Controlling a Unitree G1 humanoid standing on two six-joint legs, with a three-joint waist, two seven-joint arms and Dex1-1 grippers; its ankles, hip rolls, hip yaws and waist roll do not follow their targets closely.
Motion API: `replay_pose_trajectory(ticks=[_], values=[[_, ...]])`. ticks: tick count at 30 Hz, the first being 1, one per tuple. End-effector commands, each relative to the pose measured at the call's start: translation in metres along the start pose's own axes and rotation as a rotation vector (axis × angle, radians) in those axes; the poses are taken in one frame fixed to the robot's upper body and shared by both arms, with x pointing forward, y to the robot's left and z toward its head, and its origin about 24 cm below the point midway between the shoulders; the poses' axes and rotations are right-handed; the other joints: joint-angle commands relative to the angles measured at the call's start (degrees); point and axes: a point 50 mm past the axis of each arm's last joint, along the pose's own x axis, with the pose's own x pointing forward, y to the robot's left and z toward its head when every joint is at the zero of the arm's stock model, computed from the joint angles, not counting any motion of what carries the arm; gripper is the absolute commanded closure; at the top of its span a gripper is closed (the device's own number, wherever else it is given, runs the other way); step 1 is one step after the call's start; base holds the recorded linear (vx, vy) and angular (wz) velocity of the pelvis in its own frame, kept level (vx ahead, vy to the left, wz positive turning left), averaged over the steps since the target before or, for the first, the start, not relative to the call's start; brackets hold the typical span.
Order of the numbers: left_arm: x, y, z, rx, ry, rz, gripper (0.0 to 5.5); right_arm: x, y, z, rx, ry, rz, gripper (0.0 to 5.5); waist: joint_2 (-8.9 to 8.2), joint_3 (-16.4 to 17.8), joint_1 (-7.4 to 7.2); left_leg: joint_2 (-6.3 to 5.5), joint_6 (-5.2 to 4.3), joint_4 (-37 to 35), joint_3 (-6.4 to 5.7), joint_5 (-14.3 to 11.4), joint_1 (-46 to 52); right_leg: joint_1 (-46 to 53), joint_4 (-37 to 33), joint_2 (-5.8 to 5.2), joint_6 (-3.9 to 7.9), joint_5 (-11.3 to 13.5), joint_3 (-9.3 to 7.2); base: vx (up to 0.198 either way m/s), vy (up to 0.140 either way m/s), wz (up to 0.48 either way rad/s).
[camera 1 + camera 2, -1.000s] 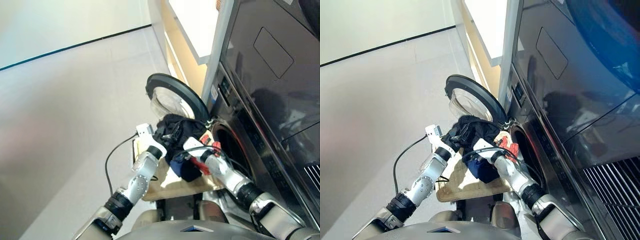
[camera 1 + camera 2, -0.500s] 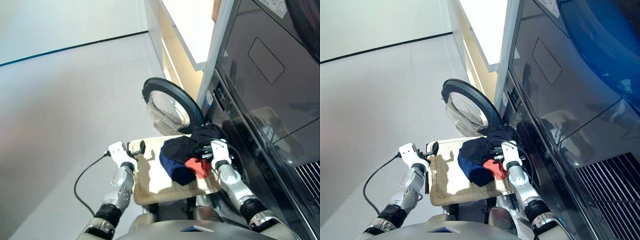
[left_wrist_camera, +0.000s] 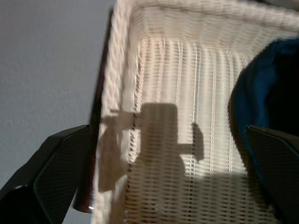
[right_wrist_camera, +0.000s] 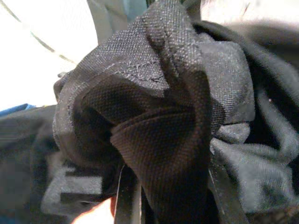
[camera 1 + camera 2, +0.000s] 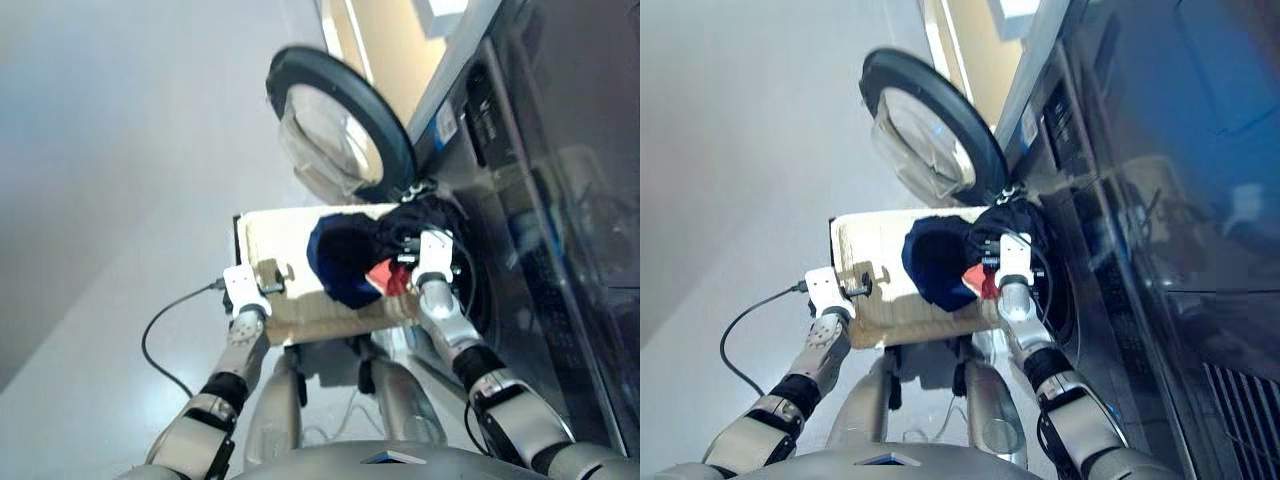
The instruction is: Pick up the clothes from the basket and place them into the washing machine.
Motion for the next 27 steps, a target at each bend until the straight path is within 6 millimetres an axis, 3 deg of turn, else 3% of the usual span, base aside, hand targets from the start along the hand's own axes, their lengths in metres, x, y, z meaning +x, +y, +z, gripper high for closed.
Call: replay_pose_trajectory(ticks=[1,6,8,9,10,11,15,18,20,25,26,27], values=[[0.010,-0.018,0.050,-0.049,-0.230,-0.037,0.00,0.017,0.005,0.048,0.267,-0.157,-0.138,5.50,-1.06,1.9,0.16,-2.52,0.01,9.2,0.36,-6.6,-4.9,-2.6,3.7,-3.10,6.52,-4.2,0.69,-0.052,0.022,0.145],[0.011,-0.024,0.073,-0.080,-0.323,-0.039,0.00,0.035,-0.014,0.077,0.442,-0.214,-0.316,5.50,0.84,2.3,0.50,-2.91,0.72,13.5,-0.09,-8.0,-12.1,-10.2,9.4,-4.13,6.10,-5.7,0.87,-0.026,0.010,0.188],[0.012,-0.022,0.079,-0.089,-0.344,-0.031,0.00,0.043,-0.029,0.089,0.497,-0.240,-0.421,5.50,1.90,1.9,0.99,-2.69,0.90,16.1,-0.37,-10.7,-14.5,-12.7,12.4,-4.42,6.46,-8.0,1.57,0.045,0.003,0.103],[0.012,-0.020,0.081,-0.089,-0.353,-0.024,0.00,0.047,-0.039,0.095,0.526,-0.249,-0.493,5.50,2.15,2.1,1.02,-3.00,1.54,16.8,0.01,-9.5,-16.5,-14.7,13.0,-4.76,5.84,-6.8,1.41,0.105,0.005,0.069],[0.011,-0.019,0.081,-0.089,-0.355,-0.020,0.00,0.049,-0.049,0.096,0.539,-0.249,-0.547,5.50,2.58,1.5,1.35,-2.93,1.44,17.6,-0.40,-11.6,-16.9,-15.4,14.2,-4.59,6.34,-8.7,2.14,0.000,0.000,0.000],[0.012,-0.017,0.079,-0.087,-0.345,-0.013,0.00,0.053,-0.061,0.100,0.577,-0.249,-0.616,5.50,3.01,1.4,1.49,-2.93,1.69,18.6,-0.19,-12.1,-18.0,-16.7,15.2,-4.68,6.29,-9.1,2.59,0.114,0.032,0.007],[0.013,-0.013,0.075,-0.085,-0.318,-0.004,0.00,0.057,-0.091,0.096,0.690,-0.198,-0.787,5.50,3.88,0.7,1.32,-2.76,2.28,20.4,0.44,-12.9,-21.2,-20.5,17.1,-4.62,6.11,-9.4,4.15,0.003,0.019,-0.048],[0.015,-0.010,0.073,-0.093,-0.299,-0.002,0.00,0.058,-0.116,0.083,0.667,-0.131,-0.859,5.50,4.32,0.2,1.05,-2.67,2.42,20.8,0.80,-13.2,-22.9,-22.6,17.2,-4.58,6.02,-9.2,5.14,-0.002,0.014,-0.118],[0.016,-0.010,0.076,-0.103,-0.308,-0.005,0.00,0.059,-0.130,0.084,0.639,-0.133,-0.894,5.50,4.72,0.0,1.04,-2.64,2.49,21.0,1.04,-13.1,-24.1,-24.0,17.4,-4.52,6.00,-9.1,5.69,0.000,0.000,0.000],[0.016,-0.011,0.087,-0.103,-0.351,-0.028,0.00,0.045,-0.209,0.118,0.577,-0.301,-1.134,5.50,5.44,-0.8,0.60,-2.67,2.70,22.1,1.67,-13.6,-27.1,-27.5,18.3,-3.96,6.05,-9.1,7.10,0.000,0.000,0.000],[0.015,-0.010,0.086,-0.092,-0.354,-0.034,0.00,0.039,-0.230,0.134,0.545,-0.370,-1.195,5.50,5.31,-1.1,0.58,-2.73,2.77,22.5,1.57,-13.7,-27.5,-28.0,18.6,-3.88,6.07,-9.2,7.27,0.000,0.000,0.000],[0.015,-0.013,0.086,-0.095,-0.354,-0.041,0.00,0.038,-0.233,0.136,0.539,-0.376,-1.202,5.50,5.55,-1.2,0.90,-2.72,2.78,22.7,1.61,-13.8,-27.7,-28.2,18.8,-3.88,6.08,-9.3,7.34,0.000,0.000,0.000]])
